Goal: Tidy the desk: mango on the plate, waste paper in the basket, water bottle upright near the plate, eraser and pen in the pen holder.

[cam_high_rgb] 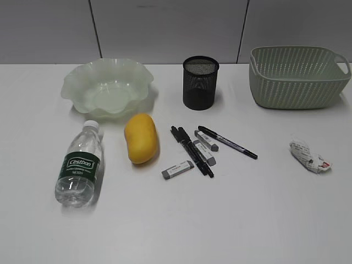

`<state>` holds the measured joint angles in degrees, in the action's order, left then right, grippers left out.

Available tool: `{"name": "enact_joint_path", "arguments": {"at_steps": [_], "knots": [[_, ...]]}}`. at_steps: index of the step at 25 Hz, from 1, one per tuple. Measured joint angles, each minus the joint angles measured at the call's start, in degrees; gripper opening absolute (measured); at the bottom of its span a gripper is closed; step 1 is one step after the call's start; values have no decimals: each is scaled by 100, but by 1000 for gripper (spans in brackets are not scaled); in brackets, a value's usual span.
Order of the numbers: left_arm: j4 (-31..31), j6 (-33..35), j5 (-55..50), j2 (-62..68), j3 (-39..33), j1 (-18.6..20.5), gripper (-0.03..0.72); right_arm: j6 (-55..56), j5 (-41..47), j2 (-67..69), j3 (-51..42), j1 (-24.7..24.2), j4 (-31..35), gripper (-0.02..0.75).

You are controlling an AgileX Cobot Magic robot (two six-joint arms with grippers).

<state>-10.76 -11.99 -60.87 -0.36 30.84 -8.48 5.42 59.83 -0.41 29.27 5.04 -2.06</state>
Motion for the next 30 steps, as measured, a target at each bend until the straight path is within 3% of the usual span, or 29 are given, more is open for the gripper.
{"name": "enact_joint_path", "arguments": {"at_steps": [24,27,30], "knots": [[52,0,0,0,0,0,229,0,0,0,0,0,0,487],[406,132,60,126,35,-17,231,0,0,0,0,0,0,487],[1485,1014,551,1089,259,-31,262,0,0,0,0,0,0,487]]}}
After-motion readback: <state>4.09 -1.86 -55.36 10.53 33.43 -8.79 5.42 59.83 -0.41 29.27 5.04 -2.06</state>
